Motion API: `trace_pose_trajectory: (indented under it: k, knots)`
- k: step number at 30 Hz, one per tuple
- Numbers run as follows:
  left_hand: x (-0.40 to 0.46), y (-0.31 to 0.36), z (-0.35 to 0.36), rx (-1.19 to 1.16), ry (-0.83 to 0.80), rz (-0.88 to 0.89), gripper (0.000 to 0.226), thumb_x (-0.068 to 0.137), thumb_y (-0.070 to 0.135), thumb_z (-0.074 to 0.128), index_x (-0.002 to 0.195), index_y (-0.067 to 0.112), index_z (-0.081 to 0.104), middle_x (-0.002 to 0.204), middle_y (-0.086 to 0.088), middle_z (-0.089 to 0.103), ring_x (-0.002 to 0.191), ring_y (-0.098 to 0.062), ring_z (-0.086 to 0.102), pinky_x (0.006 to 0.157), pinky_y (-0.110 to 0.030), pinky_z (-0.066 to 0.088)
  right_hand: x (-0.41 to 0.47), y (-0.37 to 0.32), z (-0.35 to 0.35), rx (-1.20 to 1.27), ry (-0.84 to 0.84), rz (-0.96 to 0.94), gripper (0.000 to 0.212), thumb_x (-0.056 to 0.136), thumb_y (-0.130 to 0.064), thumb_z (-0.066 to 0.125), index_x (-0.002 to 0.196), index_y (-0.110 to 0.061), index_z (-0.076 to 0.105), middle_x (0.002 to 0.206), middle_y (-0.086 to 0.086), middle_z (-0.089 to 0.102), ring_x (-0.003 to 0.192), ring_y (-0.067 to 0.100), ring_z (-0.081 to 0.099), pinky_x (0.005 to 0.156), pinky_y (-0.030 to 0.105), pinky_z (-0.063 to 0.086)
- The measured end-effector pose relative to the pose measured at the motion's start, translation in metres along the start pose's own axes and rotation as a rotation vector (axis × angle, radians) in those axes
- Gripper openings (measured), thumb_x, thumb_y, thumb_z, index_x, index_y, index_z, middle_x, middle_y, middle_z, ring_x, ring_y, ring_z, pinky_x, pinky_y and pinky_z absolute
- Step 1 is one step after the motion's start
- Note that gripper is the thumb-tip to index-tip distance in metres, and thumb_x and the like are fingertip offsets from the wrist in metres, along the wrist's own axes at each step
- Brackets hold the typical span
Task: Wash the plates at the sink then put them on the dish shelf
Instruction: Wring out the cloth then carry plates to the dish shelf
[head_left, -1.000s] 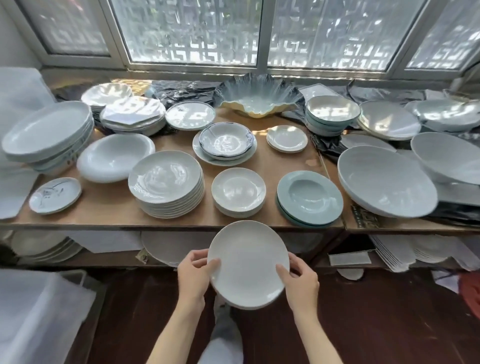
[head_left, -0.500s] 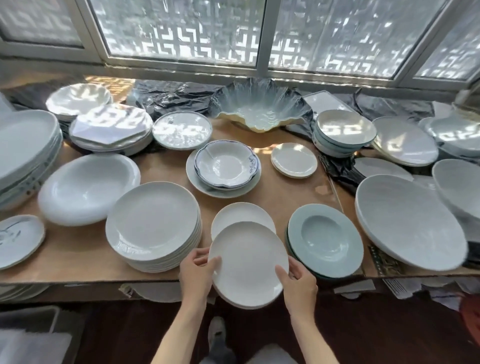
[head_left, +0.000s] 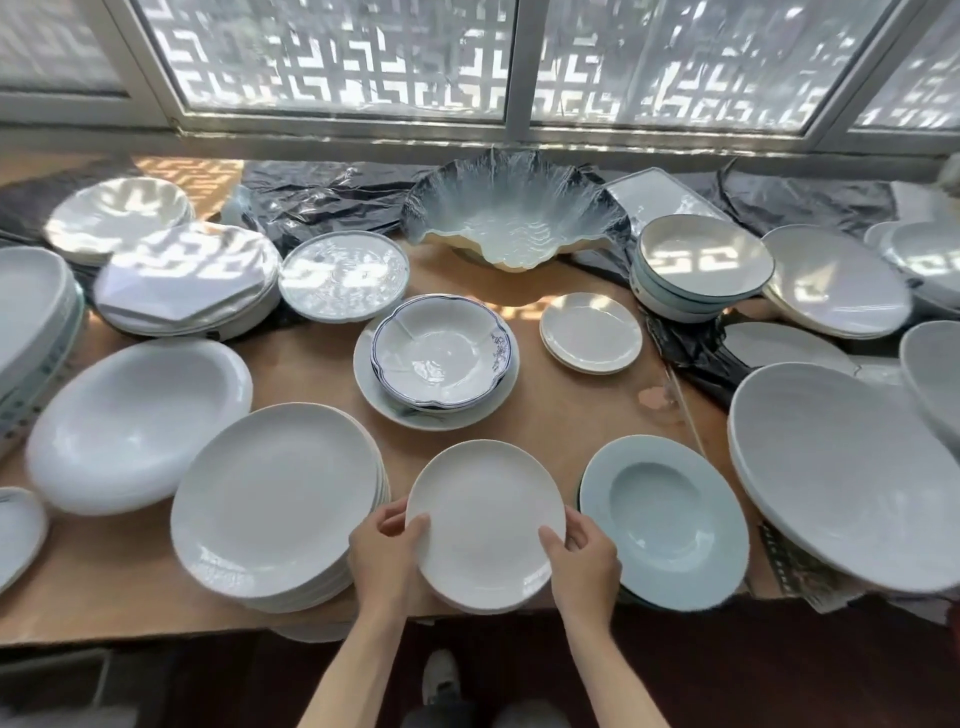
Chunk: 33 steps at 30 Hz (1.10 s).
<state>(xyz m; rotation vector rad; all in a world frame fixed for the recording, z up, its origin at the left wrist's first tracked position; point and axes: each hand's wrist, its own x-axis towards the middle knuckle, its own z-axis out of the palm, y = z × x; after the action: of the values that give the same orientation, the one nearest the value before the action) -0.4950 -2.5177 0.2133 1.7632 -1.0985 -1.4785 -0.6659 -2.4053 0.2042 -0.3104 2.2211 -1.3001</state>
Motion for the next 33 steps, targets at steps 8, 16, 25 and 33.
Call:
trace_pose_trajectory:
  k: [8,16,25,33]
  knots:
    - [0.021,0.001,0.01,0.063,0.03,0.008,0.02,0.082,0.017,0.079,0.094,0.032,0.078,0.086,0.01,0.078,0.086,-0.014,0.074,0.085,-0.042,0.06,0.015,-0.004,0.015,-0.071,0.035,-0.013,0.037,0.089,-0.011,0.077,0.125,-0.018,0.074,0.112,-0.007,0.078,0.094,0.002,0.068,0.081,0.022,0.051]
    - [0.029,0.002,0.015,0.108,0.063,0.047,0.022,0.085,0.019,0.08,0.105,0.026,0.08,0.09,0.012,0.076,0.091,-0.008,0.071,0.088,-0.035,0.055,0.021,-0.003,0.024,-0.121,0.06,-0.023,0.034,0.091,-0.014,0.077,0.125,-0.02,0.074,0.11,-0.008,0.079,0.093,0.004,0.067,0.076,0.022,0.05]
    - [0.029,0.001,0.011,0.177,0.026,0.158,0.029,0.087,0.017,0.079,0.115,0.023,0.08,0.1,0.013,0.08,0.094,-0.004,0.072,0.086,-0.028,0.052,0.023,0.005,0.029,-0.152,0.046,-0.063,0.039,0.094,-0.014,0.073,0.131,-0.023,0.072,0.111,-0.013,0.077,0.1,0.013,0.07,0.08,0.029,0.052]
    - [0.03,-0.007,0.007,0.249,-0.052,0.248,0.043,0.091,0.02,0.073,0.133,0.023,0.071,0.124,0.01,0.074,0.114,-0.008,0.069,0.102,-0.039,0.054,0.022,0.01,0.027,-0.175,-0.042,-0.108,0.048,0.098,-0.013,0.067,0.145,-0.022,0.061,0.13,-0.006,0.072,0.121,0.02,0.065,0.096,0.034,0.053]
